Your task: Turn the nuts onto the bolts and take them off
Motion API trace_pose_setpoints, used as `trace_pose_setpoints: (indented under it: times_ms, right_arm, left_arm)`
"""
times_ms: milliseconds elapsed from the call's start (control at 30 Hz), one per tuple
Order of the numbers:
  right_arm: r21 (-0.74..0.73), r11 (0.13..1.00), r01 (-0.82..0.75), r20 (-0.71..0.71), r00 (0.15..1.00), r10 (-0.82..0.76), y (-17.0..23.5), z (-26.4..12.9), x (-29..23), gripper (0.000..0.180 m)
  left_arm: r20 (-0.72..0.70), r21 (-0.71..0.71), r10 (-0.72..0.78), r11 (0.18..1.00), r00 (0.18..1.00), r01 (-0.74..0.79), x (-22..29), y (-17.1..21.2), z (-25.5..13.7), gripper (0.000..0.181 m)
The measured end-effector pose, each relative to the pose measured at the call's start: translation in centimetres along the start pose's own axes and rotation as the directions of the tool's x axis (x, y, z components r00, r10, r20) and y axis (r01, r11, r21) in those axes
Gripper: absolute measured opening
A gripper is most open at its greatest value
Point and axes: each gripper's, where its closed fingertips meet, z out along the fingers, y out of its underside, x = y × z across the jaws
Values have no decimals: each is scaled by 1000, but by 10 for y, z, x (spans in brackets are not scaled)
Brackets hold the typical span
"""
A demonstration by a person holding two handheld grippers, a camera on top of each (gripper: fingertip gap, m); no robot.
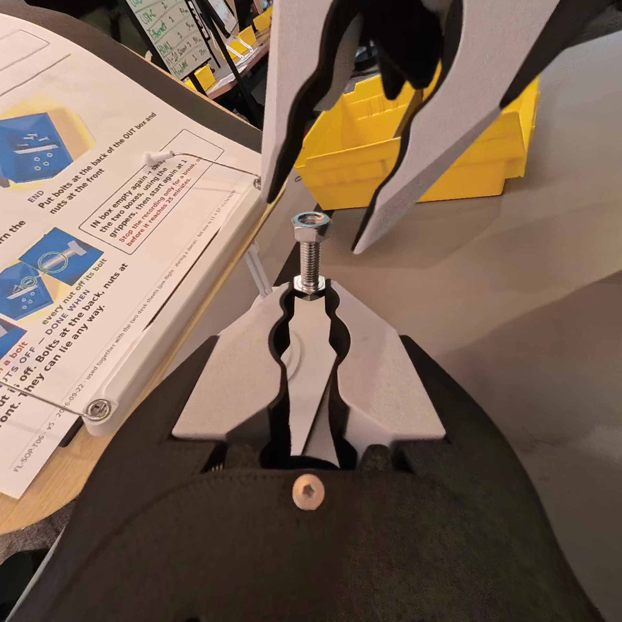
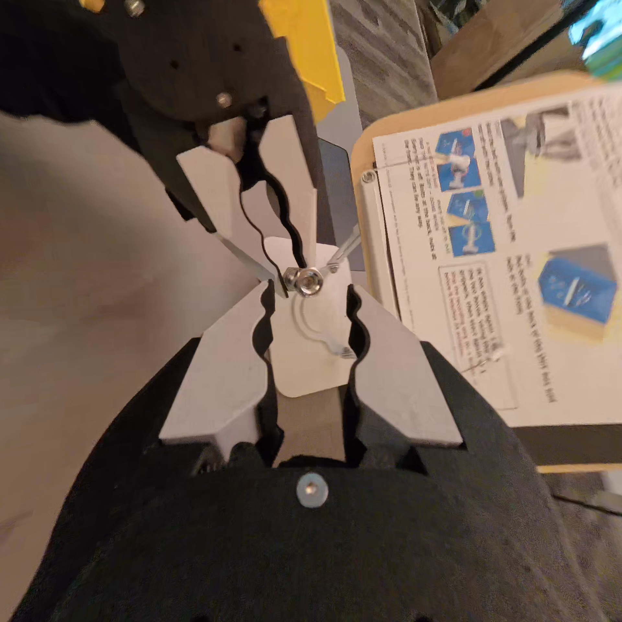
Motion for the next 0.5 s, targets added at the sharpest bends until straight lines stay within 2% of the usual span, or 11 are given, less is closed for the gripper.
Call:
trace_pose_setpoints:
  times_ms: [133, 200, 367, 500]
  right_arm:
    - [45, 944, -328, 99, 941, 323, 2, -3, 5, 30]
    - [64, 898, -435, 156, 893, 422, -3, -4, 4, 32]
    - [14, 864, -503, 180, 851, 493, 0, 6, -2, 24]
    - [-5, 880, -474, 156, 869, 469, 3, 11, -3, 15]
  left_arm:
    - [27, 0, -8, 1000, 1000, 8, -3, 0, 1, 16]
    - [38, -6, -2, 1000, 999, 3, -4, 1, 1, 16]
    - [42, -9, -2, 1000, 999, 2, -5, 1, 2, 16]
    - [43, -8, -1, 1000, 999, 1, -5, 0, 1, 16]
